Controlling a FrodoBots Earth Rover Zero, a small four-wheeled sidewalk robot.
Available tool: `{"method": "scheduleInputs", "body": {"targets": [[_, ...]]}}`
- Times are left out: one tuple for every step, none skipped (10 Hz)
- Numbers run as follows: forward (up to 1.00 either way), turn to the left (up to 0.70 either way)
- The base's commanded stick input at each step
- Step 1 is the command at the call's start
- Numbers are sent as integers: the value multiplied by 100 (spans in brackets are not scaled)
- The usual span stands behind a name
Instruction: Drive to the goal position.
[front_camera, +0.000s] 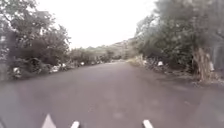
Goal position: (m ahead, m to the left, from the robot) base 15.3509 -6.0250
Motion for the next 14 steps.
{"method": "scheduleInputs", "body": {"targets": [[50,0],[50,0],[50,0],[50,0],[50,0],[50,0],[50,0],[50,0],[50,0],[50,0],[50,0],[50,0],[50,0],[50,0]]}}
